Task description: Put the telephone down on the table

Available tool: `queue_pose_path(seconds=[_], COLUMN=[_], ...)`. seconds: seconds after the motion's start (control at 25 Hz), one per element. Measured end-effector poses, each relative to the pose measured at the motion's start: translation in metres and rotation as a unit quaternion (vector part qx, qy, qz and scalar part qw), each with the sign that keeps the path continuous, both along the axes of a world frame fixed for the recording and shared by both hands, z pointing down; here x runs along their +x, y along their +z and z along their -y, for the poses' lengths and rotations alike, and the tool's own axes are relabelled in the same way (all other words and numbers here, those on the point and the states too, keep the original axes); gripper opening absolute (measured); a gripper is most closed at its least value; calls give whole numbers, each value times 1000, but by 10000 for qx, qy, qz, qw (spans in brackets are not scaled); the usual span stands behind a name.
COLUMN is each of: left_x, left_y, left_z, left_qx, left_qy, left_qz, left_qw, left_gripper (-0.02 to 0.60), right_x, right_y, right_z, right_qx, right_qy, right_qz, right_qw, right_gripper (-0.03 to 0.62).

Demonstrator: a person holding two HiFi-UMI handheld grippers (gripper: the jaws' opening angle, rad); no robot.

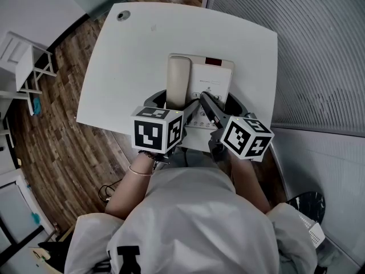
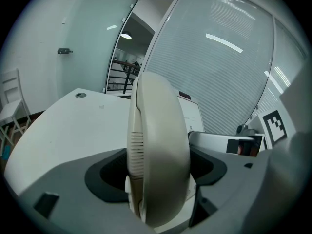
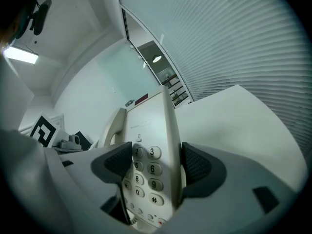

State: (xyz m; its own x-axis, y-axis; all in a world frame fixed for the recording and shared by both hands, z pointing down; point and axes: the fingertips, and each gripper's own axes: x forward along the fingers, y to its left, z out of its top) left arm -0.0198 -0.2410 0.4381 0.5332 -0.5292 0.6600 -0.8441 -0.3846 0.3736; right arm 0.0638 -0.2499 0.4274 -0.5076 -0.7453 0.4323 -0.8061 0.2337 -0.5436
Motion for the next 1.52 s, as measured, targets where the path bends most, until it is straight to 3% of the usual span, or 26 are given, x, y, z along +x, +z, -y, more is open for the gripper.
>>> queue_pose_path(seconds=[1.52], left_x=[-1], left_y=[37], left_z=[9], left_qx=[-480], left_qy=[0], left_qz=[112], left_qw=[9988], left_gripper=[359], right_x=[-1], right_y=[41], right_z=[10], right_qx=[-574], right_qy=[68], right_qz=[115], right_qw=[9983], right_gripper=[319])
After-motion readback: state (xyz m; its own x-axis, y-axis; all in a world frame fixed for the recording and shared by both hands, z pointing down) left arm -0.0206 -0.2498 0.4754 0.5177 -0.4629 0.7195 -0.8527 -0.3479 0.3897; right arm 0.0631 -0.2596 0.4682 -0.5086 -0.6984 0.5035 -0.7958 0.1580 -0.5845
